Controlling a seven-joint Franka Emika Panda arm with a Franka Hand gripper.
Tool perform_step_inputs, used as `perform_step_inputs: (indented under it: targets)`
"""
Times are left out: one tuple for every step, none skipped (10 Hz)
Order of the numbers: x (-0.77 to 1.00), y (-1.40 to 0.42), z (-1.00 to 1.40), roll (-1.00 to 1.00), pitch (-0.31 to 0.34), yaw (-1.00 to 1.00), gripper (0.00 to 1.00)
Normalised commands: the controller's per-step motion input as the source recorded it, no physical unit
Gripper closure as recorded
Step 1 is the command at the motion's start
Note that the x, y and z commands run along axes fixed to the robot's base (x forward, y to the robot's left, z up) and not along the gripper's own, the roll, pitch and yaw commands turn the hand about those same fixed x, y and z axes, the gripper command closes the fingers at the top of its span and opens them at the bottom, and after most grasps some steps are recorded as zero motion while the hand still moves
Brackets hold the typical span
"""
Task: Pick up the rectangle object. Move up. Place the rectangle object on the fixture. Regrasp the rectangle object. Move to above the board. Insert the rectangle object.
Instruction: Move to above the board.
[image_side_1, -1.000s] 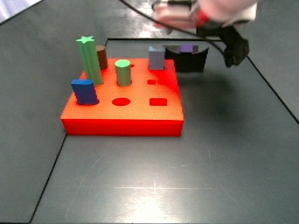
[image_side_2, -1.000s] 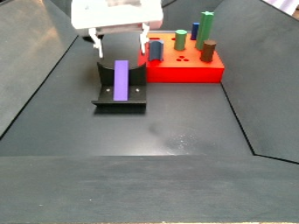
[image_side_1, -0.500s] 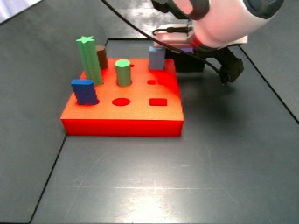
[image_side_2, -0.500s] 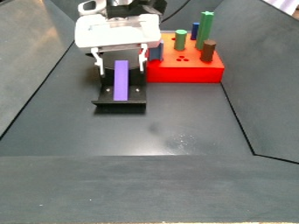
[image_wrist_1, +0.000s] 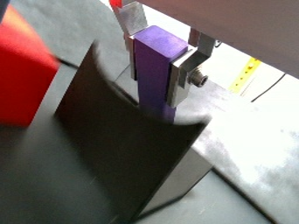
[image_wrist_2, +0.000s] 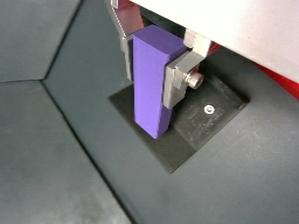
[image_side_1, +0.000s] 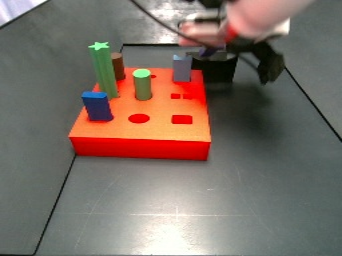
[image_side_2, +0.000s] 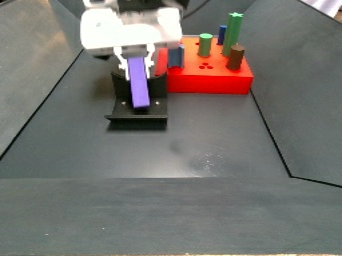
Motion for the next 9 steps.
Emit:
perform_step_inputs:
  targets:
    - [-0.04, 0.05, 1.00, -0.19, -0.218, -0.01, 1.00]
    - [-0.05, 0.05, 1.00, -0.15, -0.211, -0.05, 1.00]
    - [-0.05, 0.05, 1.00, -0.14, -0.178, -0.11, 1.00]
    - [-0.06, 0.05, 1.00, -0.13, -0.149, -0.13, 1.00]
    - [-0.06, 0.05, 1.00, -0.12, -0.117, -0.15, 1.00]
    - [-0.07, 0.05, 1.00, -0.12, -0.085, -0.15, 1.00]
    - [-0.08, 0.05, 1.00, -0.11, -0.040, -0.14, 1.00]
    - [-0.09, 0.05, 1.00, -0.11, -0.008, -0.13, 1.00]
    - [-0.09, 0.05, 1.00, -0.10, 0.010, -0.12, 1.00]
